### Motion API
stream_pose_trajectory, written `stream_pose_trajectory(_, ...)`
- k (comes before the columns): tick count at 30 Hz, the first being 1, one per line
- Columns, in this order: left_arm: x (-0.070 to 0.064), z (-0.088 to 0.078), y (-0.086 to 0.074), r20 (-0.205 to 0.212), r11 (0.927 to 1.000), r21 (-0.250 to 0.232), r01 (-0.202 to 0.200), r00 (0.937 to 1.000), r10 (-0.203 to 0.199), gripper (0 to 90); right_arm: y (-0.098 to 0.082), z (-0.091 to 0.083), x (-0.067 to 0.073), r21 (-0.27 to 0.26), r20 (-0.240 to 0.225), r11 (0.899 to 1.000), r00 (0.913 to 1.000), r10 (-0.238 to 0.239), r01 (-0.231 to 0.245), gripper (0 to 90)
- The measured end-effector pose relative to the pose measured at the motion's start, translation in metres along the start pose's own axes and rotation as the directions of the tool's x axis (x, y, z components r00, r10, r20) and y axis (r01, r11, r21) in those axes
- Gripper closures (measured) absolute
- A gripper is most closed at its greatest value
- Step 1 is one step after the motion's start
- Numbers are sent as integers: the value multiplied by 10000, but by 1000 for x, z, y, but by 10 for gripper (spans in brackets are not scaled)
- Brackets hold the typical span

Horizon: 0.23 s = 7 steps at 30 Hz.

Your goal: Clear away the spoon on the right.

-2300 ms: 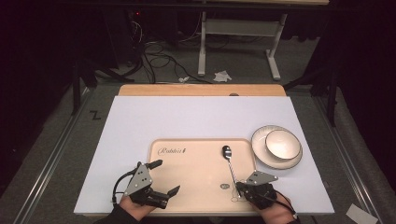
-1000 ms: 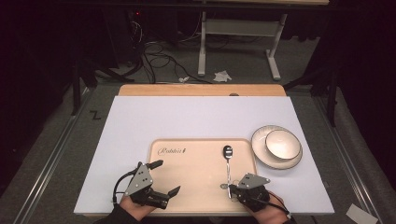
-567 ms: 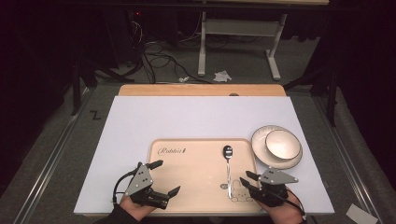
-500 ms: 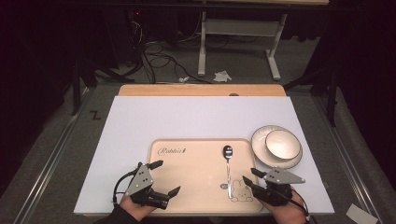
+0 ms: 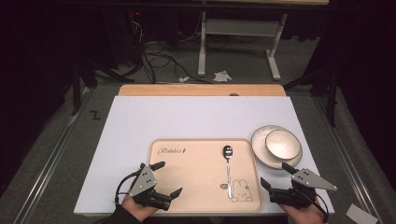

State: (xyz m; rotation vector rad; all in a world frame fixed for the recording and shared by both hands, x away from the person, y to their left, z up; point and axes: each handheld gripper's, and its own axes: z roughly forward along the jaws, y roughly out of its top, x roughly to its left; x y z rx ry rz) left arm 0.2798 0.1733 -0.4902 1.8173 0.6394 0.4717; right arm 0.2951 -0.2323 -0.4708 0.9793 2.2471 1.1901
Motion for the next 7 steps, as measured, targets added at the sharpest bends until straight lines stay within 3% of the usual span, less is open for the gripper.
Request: stream_pose_trajectory(7,-1,2,-1,8,9999,133,-32,10000,32,0,-8,-26,-22,-970,448,9943,9978,499,-454,85)
